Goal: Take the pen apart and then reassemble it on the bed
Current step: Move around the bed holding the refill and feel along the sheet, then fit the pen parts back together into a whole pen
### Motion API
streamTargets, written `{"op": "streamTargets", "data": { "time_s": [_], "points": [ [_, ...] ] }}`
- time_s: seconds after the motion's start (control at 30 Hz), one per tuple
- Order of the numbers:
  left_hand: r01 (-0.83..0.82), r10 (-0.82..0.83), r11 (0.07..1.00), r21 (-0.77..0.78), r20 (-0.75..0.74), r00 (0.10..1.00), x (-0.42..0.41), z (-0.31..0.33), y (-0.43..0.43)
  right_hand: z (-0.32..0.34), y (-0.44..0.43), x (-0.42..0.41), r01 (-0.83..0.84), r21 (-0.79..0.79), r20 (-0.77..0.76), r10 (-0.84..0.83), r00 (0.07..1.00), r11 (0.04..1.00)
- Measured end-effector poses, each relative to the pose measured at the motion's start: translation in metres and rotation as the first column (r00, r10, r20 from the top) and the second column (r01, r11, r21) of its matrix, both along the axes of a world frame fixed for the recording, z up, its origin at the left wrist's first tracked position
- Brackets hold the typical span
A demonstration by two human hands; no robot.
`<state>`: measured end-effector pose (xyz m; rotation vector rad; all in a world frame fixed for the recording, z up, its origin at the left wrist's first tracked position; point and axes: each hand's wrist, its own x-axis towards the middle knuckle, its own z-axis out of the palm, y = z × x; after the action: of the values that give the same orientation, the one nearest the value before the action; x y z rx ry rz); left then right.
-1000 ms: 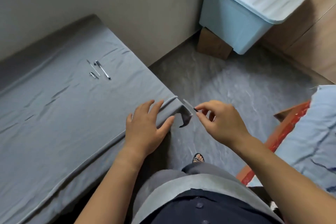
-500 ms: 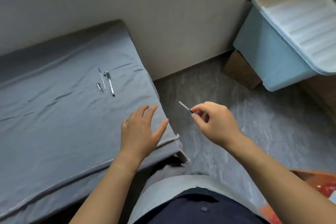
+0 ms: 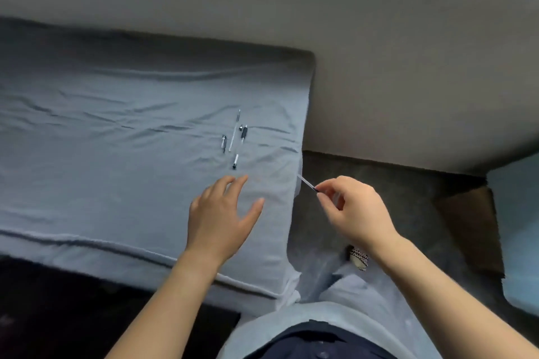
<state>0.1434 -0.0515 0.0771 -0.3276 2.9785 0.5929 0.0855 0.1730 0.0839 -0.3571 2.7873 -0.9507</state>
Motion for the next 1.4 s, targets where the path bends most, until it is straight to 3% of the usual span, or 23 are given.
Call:
{"op": "streamTargets", "data": {
  "time_s": [0.3, 0.5, 0.7, 1.13, 1.4],
  "points": [
    [-0.448, 0.448, 0.893, 0.028, 0.017, 0.894, -0.02, 0.002, 0.087, 0.008, 0.031, -0.115, -0.46, -0.009, -0.036, 0.459, 0.888, 0.888],
    [-0.584, 0.583, 0.811, 0.036, 0.019, 0.812, -0.04, 0.004, 0.102, 0.011, 0.003, -0.15, -0.671, -0.079, -0.049, 0.67, 0.741, 0.737],
    [-0.661, 0.66, 0.749, 0.032, 0.051, 0.75, -0.059, -0.012, 0.074, -0.009, -0.046, -0.193, -0.77, -0.024, -0.004, 0.77, 0.638, 0.637],
    [-0.758, 0.743, 0.646, 0.097, 0.147, 0.652, -0.159, -0.072, 0.014, -0.058, -0.137, -0.308, -0.822, 0.135, 0.159, 0.807, 0.569, 0.553],
    [-0.889, 0.862, 0.449, 0.093, 0.216, 0.458, -0.204, -0.111, 0.017, -0.105, -0.189, -0.354, -0.957, 0.156, 0.266, 0.923, 0.278, 0.243]
  ]
}}
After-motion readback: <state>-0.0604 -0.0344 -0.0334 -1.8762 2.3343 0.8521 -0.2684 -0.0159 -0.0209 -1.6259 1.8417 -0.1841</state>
